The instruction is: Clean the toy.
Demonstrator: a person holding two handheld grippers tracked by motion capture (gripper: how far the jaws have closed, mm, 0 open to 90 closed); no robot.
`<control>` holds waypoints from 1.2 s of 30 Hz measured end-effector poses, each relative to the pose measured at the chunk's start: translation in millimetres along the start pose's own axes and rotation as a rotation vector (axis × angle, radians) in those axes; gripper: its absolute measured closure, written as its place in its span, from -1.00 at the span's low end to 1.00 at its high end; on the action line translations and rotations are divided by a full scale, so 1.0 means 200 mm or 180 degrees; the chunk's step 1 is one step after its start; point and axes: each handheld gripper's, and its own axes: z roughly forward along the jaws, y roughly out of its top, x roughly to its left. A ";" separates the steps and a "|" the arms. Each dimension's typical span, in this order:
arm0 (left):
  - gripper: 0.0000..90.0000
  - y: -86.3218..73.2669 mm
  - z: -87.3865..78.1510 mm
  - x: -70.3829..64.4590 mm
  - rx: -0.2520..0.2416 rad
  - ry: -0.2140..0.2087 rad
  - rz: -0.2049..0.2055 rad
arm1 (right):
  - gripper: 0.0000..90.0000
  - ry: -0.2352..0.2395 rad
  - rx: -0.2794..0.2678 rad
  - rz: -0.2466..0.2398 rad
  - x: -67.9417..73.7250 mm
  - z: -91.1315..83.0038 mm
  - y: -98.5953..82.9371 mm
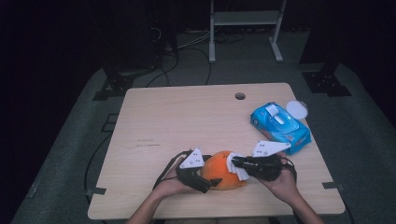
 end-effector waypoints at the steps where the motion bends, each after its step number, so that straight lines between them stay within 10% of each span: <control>1: -0.70 0.00 0.00 0.00 0.0003 0.0004 0.0007 | 0.85 -0.0028 0.0010 -0.0056 0.01 0.00 0.01; 13: -0.67 -0.03 -0.02 0.05 0.0022 0.0036 -0.0244 | 0.85 -0.0278 -0.0016 0.0186 -0.12 -0.09 -0.05; 23: -0.67 -0.03 -0.02 0.06 0.0067 0.0052 -0.0237 | 0.85 -0.0062 -0.0075 0.0016 -0.01 -0.03 0.00; 29: -0.66 -0.07 -0.04 0.12 -0.0022 -0.0014 -0.0549 | 0.85 -0.0049 0.0100 0.0200 -0.10 0.00 -0.09; 36: -0.66 -0.07 -0.04 0.11 0.0022 0.0010 -0.0519 | 0.85 0.0036 0.0055 0.0230 -0.08 0.00 -0.06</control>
